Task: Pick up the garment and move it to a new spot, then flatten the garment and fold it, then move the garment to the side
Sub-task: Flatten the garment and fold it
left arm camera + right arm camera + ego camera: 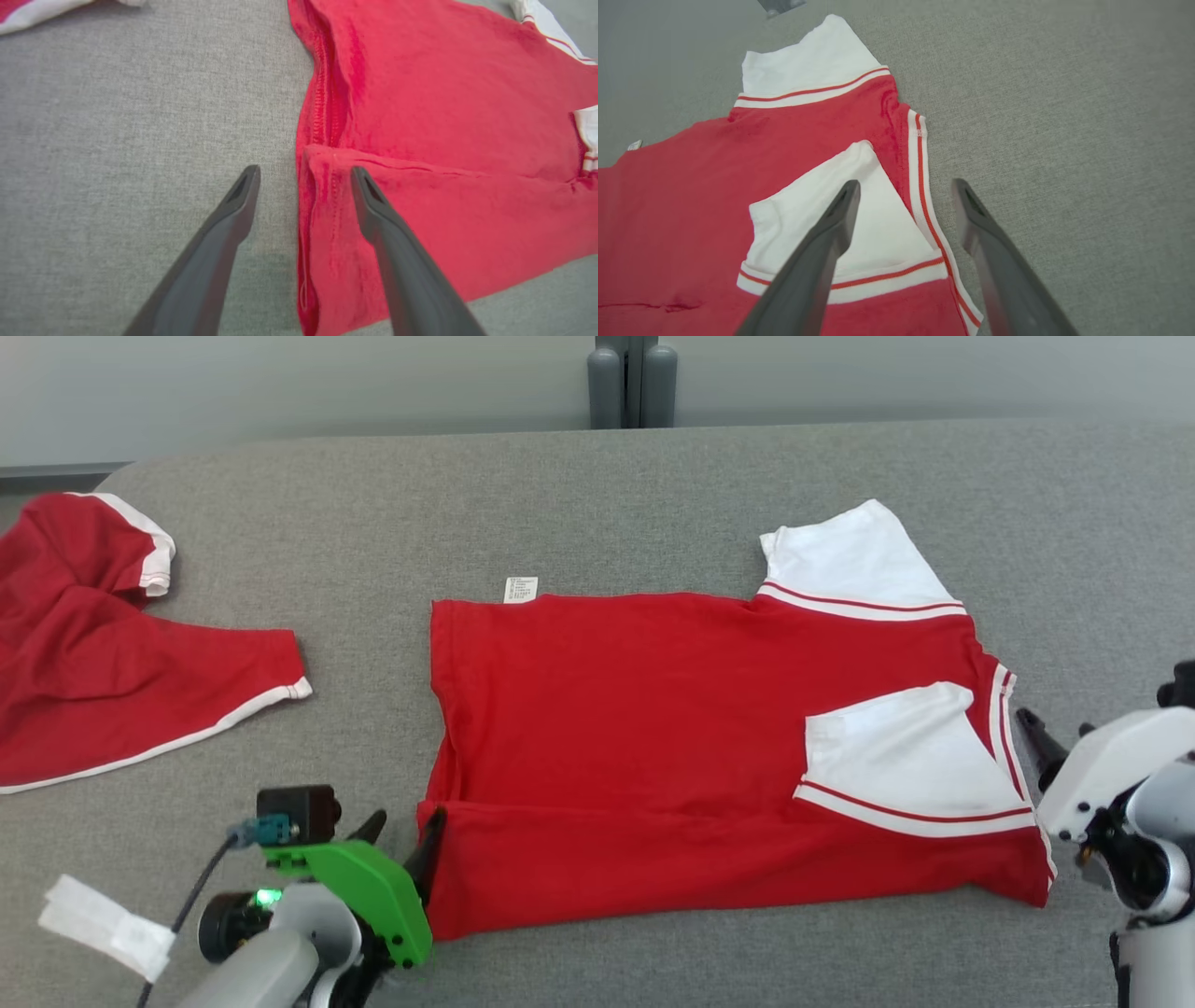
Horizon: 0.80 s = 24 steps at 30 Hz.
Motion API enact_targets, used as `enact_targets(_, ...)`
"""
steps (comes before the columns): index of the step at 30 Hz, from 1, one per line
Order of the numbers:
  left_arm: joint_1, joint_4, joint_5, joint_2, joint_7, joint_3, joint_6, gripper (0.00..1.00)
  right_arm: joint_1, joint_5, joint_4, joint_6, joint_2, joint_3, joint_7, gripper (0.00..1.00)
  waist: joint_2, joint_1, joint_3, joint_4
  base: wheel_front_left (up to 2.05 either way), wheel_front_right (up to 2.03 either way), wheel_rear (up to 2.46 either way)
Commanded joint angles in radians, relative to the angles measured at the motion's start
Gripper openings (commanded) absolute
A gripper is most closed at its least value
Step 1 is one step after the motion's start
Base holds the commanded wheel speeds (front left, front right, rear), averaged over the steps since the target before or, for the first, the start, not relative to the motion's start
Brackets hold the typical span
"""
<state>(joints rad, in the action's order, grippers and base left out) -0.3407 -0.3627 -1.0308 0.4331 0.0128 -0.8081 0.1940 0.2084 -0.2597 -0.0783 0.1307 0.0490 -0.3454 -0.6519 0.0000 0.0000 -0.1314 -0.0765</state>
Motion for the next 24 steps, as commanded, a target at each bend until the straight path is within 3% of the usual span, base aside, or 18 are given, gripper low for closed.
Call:
enact_targets(1,-0.041,0.005,-0.001,0.016,0.019,0.012,0.015,1.00,0.046,0.014,0.008,0.000,0.011,0.005,-0.022,1.00,0.0000,0.0000,-0.019,-0.008,0.00,0.00,0.00)
enact_targets(6,-0.187,0.007,-0.007,0.014,0.118,0.031,0.026,1.00,0.206,0.022,-0.019,0.000,0.046,0.040,-0.099,1.00,0.0000,0.0000,-0.071,-0.018,0.00,0.00,0.00)
enact_targets(11,-0.364,-0.065,-0.018,-0.020,0.222,0.033,-0.007,1.00,0.395,0.023,-0.111,0.000,0.075,0.085,-0.133,1.00,0.0000,0.0000,-0.153,-0.017,0.00,0.00,0.00)
enact_targets(17,-0.532,-0.180,0.005,-0.058,0.327,0.006,-0.028,1.00,0.569,0.050,-0.242,0.000,0.090,0.150,-0.125,1.00,0.0000,0.0000,-0.240,-0.001,0.00,0.00,0.00)
enact_targets(24,-0.659,-0.289,0.027,-0.087,0.375,-0.015,-0.063,1.00,0.703,0.062,-0.373,0.000,0.114,0.221,-0.089,1.00,0.0000,0.0000,-0.311,0.015,0.00,0.00,0.00)
